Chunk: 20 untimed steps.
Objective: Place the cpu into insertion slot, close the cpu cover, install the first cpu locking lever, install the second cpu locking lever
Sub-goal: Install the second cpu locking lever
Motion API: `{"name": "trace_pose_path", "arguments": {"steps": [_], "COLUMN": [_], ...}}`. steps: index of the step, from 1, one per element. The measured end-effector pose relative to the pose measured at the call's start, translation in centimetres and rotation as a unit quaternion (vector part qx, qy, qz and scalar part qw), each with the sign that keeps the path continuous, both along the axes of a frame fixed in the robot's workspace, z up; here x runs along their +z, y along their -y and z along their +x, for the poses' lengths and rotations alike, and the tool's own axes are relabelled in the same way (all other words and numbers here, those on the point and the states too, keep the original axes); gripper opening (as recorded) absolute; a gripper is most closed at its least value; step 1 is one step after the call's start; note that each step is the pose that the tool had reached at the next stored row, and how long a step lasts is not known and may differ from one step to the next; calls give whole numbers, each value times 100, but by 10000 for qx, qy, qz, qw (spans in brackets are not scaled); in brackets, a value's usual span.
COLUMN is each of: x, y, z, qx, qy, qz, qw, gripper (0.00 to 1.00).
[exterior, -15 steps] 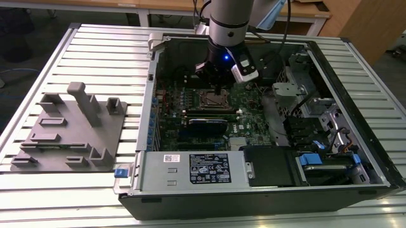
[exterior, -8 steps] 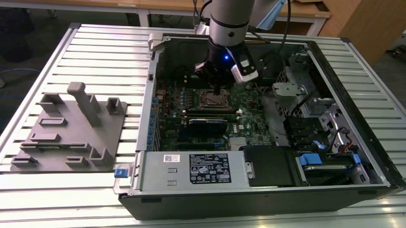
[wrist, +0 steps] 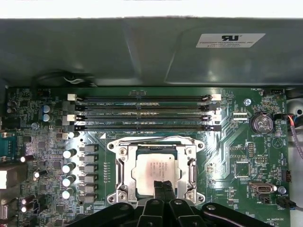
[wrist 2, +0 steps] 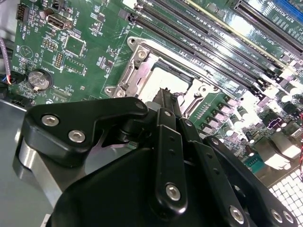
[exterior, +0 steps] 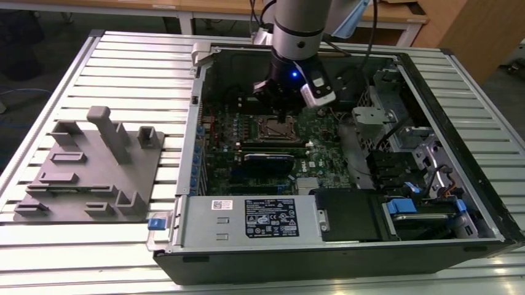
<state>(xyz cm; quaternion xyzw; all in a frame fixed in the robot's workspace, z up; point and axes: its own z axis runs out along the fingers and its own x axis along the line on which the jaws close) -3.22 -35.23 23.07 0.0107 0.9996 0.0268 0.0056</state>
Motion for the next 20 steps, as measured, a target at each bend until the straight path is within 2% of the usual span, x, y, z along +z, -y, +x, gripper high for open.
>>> {"name": "trace_pose_path", "arguments": {"steps": [20], "x": [31], "y": [0], "z": [29], "qx": [0], "qy": [0], "qz": [0], "qw": [10000], "gripper": [10]}}
